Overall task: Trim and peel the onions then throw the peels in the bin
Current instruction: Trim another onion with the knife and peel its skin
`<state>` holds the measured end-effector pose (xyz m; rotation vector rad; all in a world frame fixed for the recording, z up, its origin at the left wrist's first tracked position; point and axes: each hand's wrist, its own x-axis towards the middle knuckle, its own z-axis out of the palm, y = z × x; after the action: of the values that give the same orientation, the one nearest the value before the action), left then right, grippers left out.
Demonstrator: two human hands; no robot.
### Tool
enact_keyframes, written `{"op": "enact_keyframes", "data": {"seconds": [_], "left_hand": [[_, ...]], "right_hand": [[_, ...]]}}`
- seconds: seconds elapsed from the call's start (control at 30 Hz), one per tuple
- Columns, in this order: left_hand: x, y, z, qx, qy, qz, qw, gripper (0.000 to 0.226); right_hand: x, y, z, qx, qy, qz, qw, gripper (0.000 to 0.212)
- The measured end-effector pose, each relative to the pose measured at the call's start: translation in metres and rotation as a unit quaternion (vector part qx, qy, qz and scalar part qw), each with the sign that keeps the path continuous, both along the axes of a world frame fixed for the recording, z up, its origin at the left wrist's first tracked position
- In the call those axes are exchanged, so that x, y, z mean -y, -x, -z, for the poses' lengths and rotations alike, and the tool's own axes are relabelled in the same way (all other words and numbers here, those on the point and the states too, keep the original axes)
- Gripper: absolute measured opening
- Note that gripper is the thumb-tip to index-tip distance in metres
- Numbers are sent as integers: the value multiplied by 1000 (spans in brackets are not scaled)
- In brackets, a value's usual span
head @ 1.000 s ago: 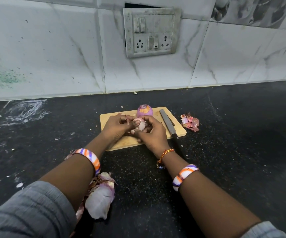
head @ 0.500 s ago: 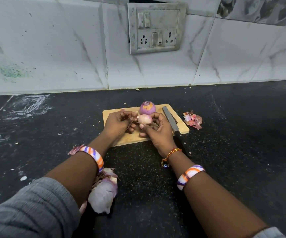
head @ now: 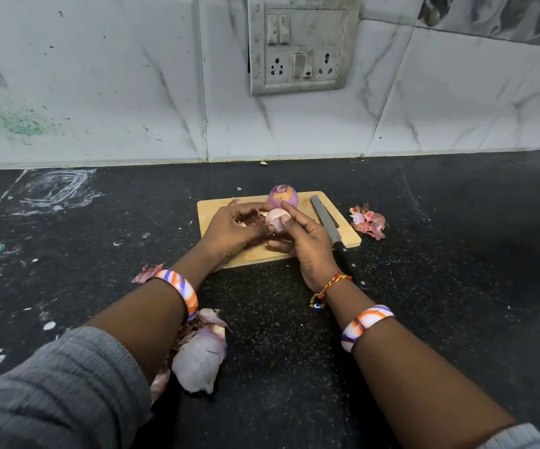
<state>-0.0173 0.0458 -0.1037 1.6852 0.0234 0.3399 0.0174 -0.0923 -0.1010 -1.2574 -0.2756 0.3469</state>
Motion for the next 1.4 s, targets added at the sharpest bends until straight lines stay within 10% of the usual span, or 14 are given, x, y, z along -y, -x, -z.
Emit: {"op": "enact_keyframes", "data": {"seconds": [0.43,1.4], "left_hand": [[-2,-6,3,-46,60,-59,995,10],[3,1,2,19,-51,-31,998,22]], "right_hand": [[2,1,4,70,47,4,996,61],[-1,1,15,305,269,136,903,34]]}}
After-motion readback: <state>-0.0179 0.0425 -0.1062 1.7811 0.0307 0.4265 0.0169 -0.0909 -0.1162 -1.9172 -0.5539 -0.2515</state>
